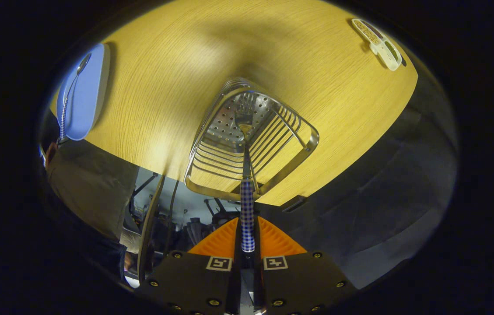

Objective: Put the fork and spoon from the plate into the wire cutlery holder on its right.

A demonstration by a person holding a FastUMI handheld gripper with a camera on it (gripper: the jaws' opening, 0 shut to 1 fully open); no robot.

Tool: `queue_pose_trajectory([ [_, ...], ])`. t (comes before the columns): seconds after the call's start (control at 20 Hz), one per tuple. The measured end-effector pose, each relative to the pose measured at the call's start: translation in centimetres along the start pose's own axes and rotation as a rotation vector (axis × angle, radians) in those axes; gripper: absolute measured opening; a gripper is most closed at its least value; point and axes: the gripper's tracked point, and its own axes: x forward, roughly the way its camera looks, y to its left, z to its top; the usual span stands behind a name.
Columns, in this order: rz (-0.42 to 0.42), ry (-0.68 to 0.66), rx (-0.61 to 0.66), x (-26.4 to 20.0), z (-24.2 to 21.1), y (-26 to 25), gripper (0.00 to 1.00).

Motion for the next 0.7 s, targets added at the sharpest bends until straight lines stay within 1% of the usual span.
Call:
queue_pose_trajectory([
  [0.05, 0.001, 0.003, 0.007, 0.2, -0.2, -0.2, 0.12],
  [0.1, 0.002, -0.001, 0.01, -0.1, -0.3, -0.5, 0.17],
  [0.15, 0.007, -0.01, 0.013, -0.2, -0.6, -0.4, 0.25],
  [0.25, 0.025, -0.039, 0.018, -0.7, -0.9, -0.3, 0.34],
  [0.35, 0.044, -0.09, 0.017, -1.3, -1.2, 0.0, 0.69],
  [0.4, 0.049, -0.117, 0.013, -1.8, -1.3, 0.2, 0.93],
  [0.45, 0.048, -0.143, 0.018, -2.3, -1.6, 0.3, 0.98],
  [0.7, 0.039, -0.313, 0.046, -5.1, -2.4, 1.1, 0.96],
])
